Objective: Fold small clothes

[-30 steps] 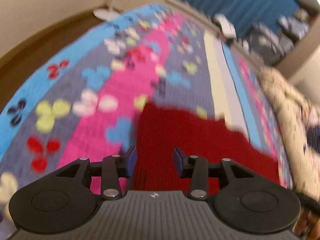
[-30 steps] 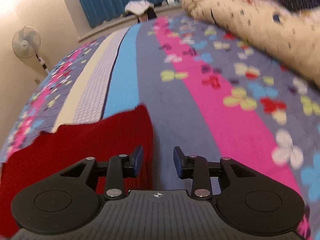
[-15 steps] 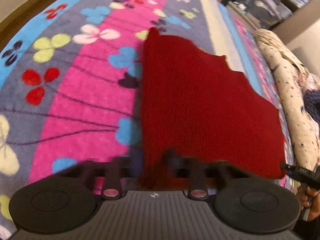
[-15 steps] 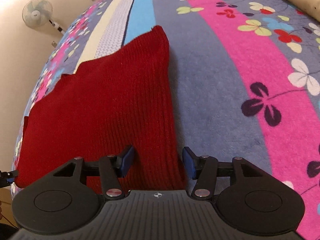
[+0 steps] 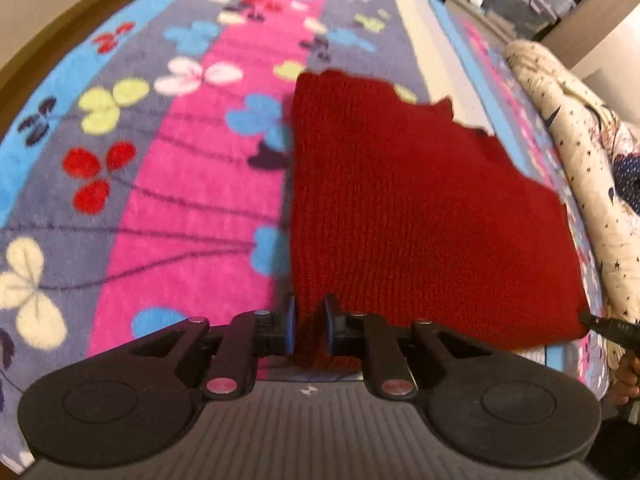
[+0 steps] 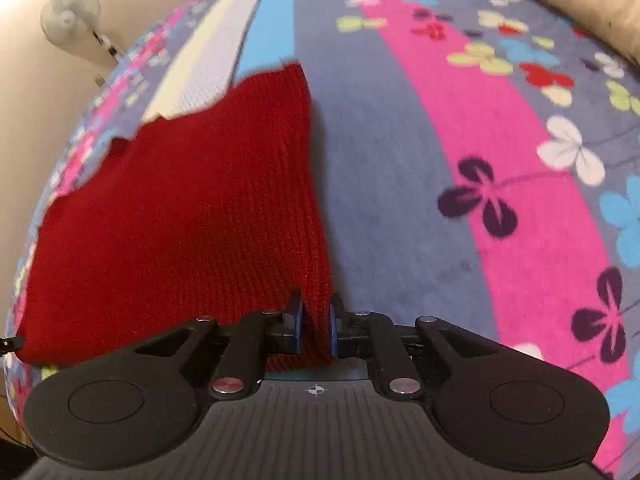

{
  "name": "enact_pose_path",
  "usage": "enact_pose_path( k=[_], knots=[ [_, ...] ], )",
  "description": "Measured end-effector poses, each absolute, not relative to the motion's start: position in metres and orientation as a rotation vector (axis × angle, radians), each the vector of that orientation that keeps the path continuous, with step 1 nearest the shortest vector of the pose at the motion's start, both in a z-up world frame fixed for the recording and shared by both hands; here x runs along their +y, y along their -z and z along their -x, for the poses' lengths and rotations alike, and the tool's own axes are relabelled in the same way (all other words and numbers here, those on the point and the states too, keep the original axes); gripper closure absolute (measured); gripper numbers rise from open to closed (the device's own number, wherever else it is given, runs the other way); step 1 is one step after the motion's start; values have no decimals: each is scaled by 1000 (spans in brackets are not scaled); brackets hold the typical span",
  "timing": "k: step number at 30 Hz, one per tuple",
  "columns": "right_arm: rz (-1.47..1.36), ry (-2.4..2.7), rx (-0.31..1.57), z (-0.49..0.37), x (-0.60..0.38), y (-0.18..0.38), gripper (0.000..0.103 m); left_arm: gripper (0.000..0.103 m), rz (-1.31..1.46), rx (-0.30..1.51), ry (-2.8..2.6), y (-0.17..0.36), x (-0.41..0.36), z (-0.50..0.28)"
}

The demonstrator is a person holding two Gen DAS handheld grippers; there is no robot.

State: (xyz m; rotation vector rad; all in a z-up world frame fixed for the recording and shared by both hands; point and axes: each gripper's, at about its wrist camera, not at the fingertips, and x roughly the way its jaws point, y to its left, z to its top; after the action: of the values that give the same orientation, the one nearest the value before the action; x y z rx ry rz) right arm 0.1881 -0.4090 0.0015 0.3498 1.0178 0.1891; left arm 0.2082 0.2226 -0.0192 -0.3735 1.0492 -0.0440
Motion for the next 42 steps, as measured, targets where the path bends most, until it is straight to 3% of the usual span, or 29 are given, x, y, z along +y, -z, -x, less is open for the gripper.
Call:
enact_pose_path(
  k=[2, 6, 9, 11, 13, 14, 27, 31, 35, 42],
  knots=[
    [-301, -173, 968, -185, -407, -12, 86, 81, 296, 995, 29, 7, 216, -207],
    [-271, -203, 832, -177, -408, -33, 86, 80, 196, 884, 85, -10, 199, -200],
    [-246, -271, 822, -179, -404, -32, 86, 72, 141, 847, 147, -11, 188, -201],
    [-173, -266, 899, -185, -393, -21, 82, 63, 72, 906, 143, 1, 177, -207],
    [-85, -235, 999, -191, -384, -3, 82, 60, -27, 1039, 81, 24, 169, -213],
    [-47, -222, 1014, -193, -381, 1, 79, 53, -49, 1080, 53, 32, 168, -216],
    [-125, -181, 790, -187, -388, -31, 67, 51, 5, 969, -25, 12, 173, -225],
    [-137, -163, 725, -187, -384, -37, 62, 46, 16, 930, -56, 8, 174, -228],
    [-145, -140, 684, -191, -381, -41, 62, 33, 21, 868, -94, 0, 173, -228],
    [-148, -173, 728, -204, -365, -38, 61, 32, 30, 786, -135, -11, 165, -233]
  ],
)
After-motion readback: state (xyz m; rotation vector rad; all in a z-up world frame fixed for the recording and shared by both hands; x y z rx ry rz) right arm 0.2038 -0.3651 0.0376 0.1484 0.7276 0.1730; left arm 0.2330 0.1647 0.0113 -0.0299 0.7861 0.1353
